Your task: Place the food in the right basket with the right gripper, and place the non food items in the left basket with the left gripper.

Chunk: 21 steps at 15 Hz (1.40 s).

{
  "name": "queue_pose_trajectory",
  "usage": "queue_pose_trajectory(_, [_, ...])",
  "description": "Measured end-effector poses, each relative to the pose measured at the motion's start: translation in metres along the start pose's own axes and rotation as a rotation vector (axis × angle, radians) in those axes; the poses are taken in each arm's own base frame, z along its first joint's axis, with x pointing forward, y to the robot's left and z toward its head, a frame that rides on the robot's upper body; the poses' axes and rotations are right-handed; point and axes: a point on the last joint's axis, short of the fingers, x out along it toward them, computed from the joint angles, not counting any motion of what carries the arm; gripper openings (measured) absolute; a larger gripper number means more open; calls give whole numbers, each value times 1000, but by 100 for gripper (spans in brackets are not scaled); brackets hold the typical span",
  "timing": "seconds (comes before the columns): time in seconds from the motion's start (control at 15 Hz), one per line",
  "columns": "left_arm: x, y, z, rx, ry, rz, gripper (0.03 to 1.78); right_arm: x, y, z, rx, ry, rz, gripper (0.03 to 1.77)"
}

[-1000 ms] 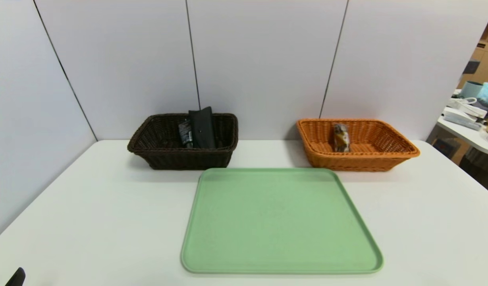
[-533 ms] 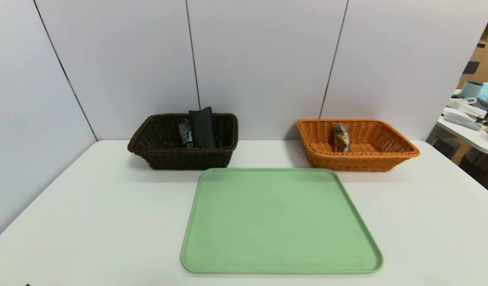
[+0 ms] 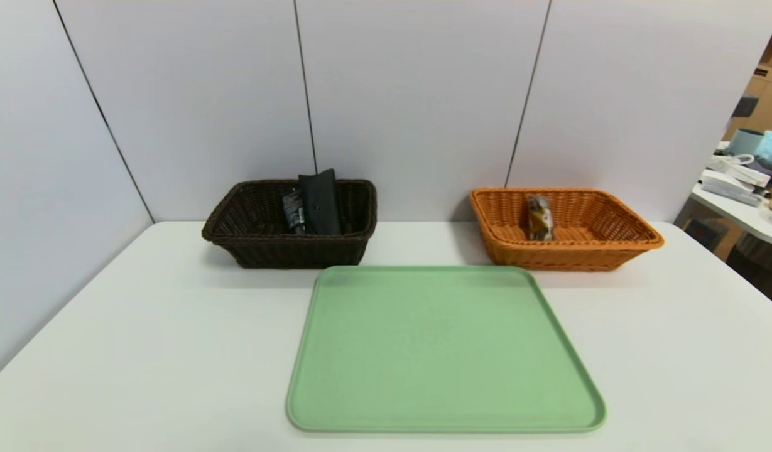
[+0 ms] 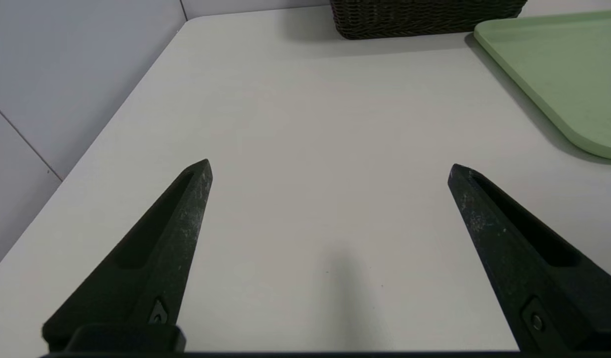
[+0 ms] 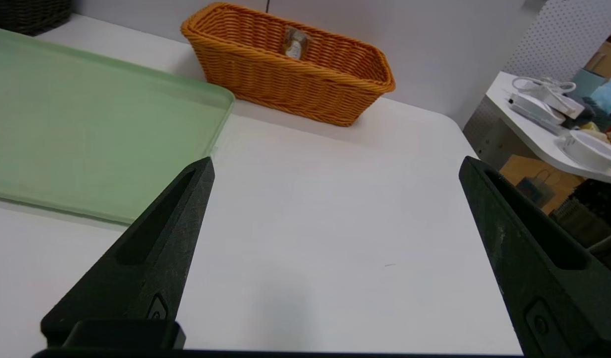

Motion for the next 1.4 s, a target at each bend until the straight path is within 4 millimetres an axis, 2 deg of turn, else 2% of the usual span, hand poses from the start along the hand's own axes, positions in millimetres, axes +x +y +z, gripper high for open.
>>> queue_pose_trajectory(0.13, [-1, 0, -1, 0, -5, -1, 169, 1, 0, -2, 12, -8, -24, 170])
queue_pose_trajectory(0.33, [-1, 0, -2, 3, -1, -2, 169, 0, 3, -15, 11, 11, -33, 170])
queue_pose_trajectory(0.67, [-1, 0, -3, 5, 4, -3, 169, -14, 9, -36, 48, 66, -11, 170])
queue_pose_trajectory(1.4, [-1, 0, -3, 22, 3, -5, 169, -16, 11, -39, 4, 14, 43, 170])
